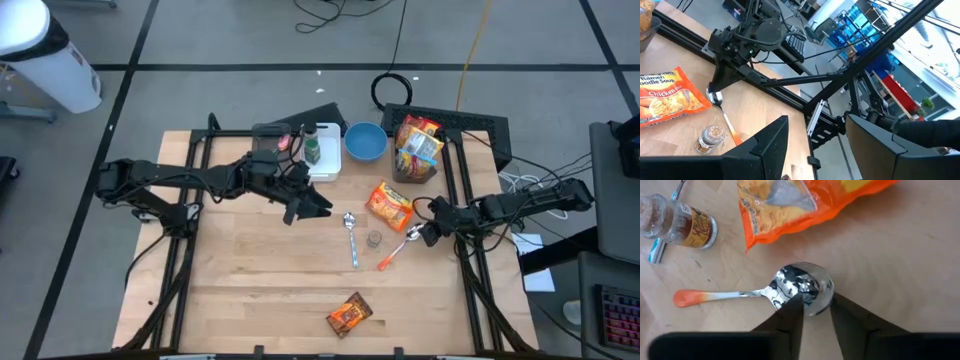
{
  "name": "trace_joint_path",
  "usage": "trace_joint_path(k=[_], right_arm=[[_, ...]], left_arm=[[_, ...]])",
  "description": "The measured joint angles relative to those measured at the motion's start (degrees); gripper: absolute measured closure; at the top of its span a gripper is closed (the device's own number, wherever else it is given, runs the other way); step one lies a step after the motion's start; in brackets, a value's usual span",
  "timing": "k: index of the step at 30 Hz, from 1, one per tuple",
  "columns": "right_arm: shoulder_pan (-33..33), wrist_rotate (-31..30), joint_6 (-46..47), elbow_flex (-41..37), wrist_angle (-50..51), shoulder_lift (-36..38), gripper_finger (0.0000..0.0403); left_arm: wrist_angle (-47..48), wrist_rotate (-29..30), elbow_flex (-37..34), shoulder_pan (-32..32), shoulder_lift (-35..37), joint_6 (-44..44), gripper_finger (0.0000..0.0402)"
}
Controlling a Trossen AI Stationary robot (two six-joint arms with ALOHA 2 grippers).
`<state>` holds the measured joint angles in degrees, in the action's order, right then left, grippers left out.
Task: Pick & Place Food Item
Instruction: Put the orange spoon into the left black bin
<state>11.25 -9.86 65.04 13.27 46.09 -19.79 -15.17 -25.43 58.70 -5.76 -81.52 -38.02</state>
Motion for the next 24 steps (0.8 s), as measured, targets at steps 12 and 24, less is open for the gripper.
trace_joint_path(k=[12, 24], right_arm=[[0.0, -0.2, 0.2, -1.3, -2.6, 0.0, 0.0397], [0.0, -2.2, -1.5, -1.4, -14.4, 0.0, 0.0402]], left_arm=[[0.0, 0.4, 0.0, 0.0, 0.0, 0.0, 0.0195], [0.0, 1.0, 0.0, -0.3, 0.0, 0.0, 0.0195]])
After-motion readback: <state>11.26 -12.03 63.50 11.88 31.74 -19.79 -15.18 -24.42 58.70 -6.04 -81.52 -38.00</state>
